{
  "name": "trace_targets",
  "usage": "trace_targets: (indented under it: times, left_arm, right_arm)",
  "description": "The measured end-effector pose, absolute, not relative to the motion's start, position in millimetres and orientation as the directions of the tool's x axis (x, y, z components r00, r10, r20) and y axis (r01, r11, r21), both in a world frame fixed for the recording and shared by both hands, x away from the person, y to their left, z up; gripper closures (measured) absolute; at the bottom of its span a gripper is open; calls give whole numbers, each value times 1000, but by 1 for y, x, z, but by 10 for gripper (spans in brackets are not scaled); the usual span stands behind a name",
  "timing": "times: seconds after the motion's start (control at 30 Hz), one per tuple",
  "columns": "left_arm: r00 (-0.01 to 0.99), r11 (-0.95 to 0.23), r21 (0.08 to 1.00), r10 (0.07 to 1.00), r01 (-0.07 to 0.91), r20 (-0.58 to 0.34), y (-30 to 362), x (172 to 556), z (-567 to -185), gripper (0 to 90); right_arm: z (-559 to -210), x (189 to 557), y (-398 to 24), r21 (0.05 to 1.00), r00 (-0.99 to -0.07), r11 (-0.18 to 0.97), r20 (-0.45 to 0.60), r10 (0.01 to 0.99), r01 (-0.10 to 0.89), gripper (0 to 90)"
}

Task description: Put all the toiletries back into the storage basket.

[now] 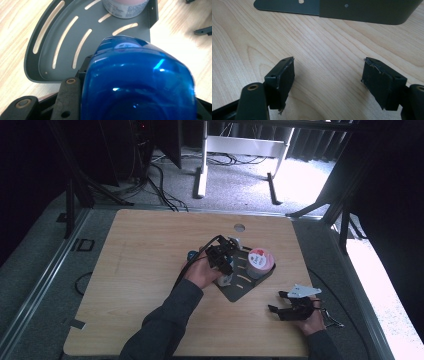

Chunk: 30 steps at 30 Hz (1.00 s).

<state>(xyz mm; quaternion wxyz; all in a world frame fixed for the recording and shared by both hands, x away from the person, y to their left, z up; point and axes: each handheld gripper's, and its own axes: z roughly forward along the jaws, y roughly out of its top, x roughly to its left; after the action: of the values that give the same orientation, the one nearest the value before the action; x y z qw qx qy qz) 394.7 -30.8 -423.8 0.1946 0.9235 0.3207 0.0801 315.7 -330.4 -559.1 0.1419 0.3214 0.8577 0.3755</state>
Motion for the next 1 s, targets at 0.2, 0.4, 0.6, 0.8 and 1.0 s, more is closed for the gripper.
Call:
trace_targets:
  times: [0.2, 0.4, 0.6, 0.8, 1.0]
  left_arm:
    - [768, -698, 438, 640, 567, 23, -34, 397, -425, 551]
    - [751, -676, 464, 660, 572, 35, -37, 400, -426, 551]
    - [746, -667, 485, 664, 565, 44, -39, 403, -428, 552]
    - [750, -663, 513, 659, 545, 56, -43, 405, -430, 551]
    - [744, -655, 528, 665, 541, 63, -46, 407, -432, 552]
  right_arm:
    - [-559, 316, -330, 735, -754, 513, -3, 657, 444, 256]
    - [-559, 316, -330, 735, -754, 513, -3, 657, 443, 256]
    - [-559, 316, -330, 735, -755, 514, -3, 656, 443, 256]
    - [-559, 316, -330, 735, -755, 513, -2, 655, 443, 256]
    - [-559, 316, -331, 735, -755, 513, -1, 655, 444, 256]
